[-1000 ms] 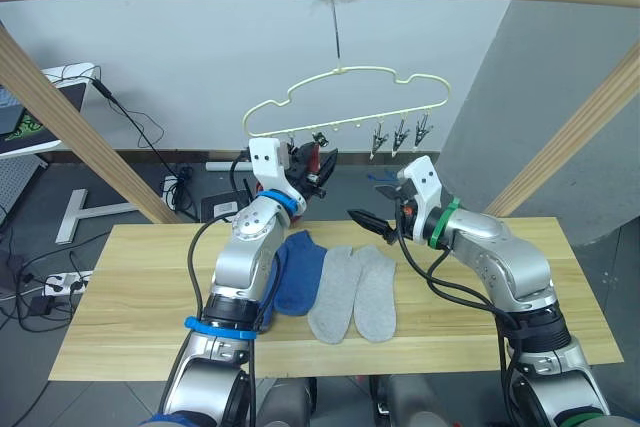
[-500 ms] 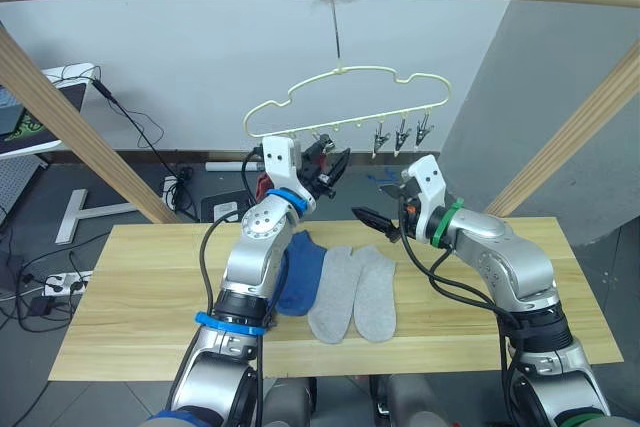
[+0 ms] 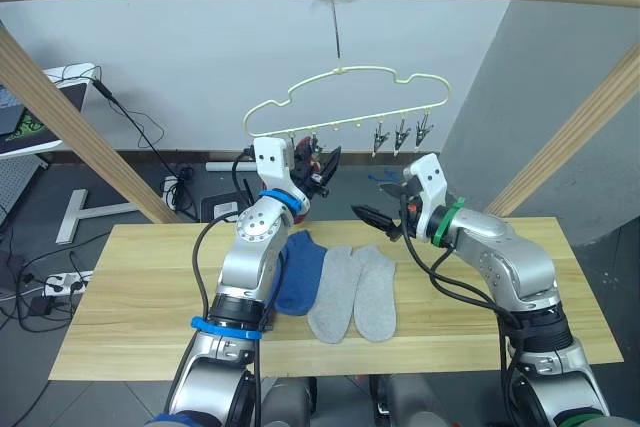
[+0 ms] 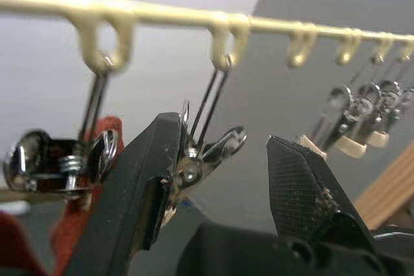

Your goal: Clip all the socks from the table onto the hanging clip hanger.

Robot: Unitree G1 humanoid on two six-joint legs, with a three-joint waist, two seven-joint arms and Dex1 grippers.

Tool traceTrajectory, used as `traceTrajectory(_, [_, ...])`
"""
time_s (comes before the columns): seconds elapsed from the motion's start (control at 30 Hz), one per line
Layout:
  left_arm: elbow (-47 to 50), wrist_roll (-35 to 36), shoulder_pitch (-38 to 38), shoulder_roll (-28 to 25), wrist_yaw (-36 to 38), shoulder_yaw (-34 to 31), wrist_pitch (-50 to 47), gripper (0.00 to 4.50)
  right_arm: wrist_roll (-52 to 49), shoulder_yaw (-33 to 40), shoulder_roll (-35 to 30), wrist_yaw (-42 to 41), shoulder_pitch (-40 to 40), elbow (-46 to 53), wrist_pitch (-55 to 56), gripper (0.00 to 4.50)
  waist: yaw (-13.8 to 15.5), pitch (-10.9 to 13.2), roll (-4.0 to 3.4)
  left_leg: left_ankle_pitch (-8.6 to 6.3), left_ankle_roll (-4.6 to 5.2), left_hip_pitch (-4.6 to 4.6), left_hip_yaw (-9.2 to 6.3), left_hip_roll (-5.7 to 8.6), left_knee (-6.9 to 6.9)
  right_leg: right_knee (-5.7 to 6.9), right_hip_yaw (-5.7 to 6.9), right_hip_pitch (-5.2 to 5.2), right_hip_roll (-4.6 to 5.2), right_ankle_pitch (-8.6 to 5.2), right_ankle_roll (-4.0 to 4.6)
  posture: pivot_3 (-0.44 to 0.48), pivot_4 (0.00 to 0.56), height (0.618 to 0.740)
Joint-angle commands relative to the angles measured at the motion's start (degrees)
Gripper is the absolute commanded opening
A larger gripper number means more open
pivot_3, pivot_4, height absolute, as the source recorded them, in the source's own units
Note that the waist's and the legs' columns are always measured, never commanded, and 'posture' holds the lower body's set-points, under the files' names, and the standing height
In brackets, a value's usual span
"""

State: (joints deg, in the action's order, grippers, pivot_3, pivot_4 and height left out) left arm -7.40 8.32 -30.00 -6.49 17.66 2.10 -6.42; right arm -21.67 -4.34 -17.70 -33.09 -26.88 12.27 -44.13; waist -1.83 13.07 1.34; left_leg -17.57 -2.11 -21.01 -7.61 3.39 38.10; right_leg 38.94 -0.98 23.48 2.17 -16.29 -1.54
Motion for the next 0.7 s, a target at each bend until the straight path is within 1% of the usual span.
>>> traceTrajectory(0.03, [1.41, -1.98, -0.29, 0.17, -0.51, 1.11, 2.70, 2.46, -3.10, 1.54, 0.08, -1.58, -0.79, 4.45, 1.24, 4.50, 0.00, 0.00, 0.00, 0.00, 0.00, 0.00, 0.00, 0.00, 0.00, 0.00, 0.01, 0.00, 0.00, 0.00, 0.00, -0.060, 0.205, 0.740])
traceTrajectory(0.13, [1.51, -3.32, 0.16, -0.02, -0.92, 1.59, 3.21, 2.46, -4.83, 2.33, 0.36, -2.27, -1.07, 5.93, 2.41, 4.50, 0.00, 0.00, 0.00, 0.00, 0.00, 0.00, 0.00, 0.00, 0.00, 0.00, 0.00, 0.00, 0.00, 0.00, 0.00, -0.061, 0.205, 0.740])
traceTrajectory(0.27, [1.43, -6.23, 0.89, -0.19, -3.47, 1.94, 3.00, 2.46, -5.93, 2.02, -0.19, -3.35, -1.17, 8.24, 4.14, 4.50, -0.06, 0.00, 0.00, 0.00, 0.00, 0.01, 0.00, -0.01, 0.00, 0.01, 0.01, 0.00, 0.00, 0.00, 0.00, -0.063, 0.203, 0.740])
traceTrajectory(0.5, [2.45, -6.61, 1.17, 1.17, -5.64, 1.83, 2.18, 2.46, -5.86, 1.33, -0.65, -3.49, -0.92, 8.03, 4.68, 4.50, 0.01, 0.00, 0.00, 0.00, 0.00, 0.00, 0.00, 0.00, 0.02, 0.01, 0.01, 0.00, 0.00, 0.00, 0.00, -0.063, 0.203, 0.740])
traceTrajectory(0.7, [5.00, -9.41, 2.43, 0.91, -7.65, 2.70, 2.74, 2.46, -6.69, 1.68, -0.20, -2.93, -0.97, 8.18, 4.04, 4.50, -0.03, -0.01, 0.00, 0.00, 0.00, 0.01, 0.00, -0.01, 0.01, 0.01, 0.00, 0.00, 0.00, 0.00, 0.00, -0.058, 0.196, 0.740])
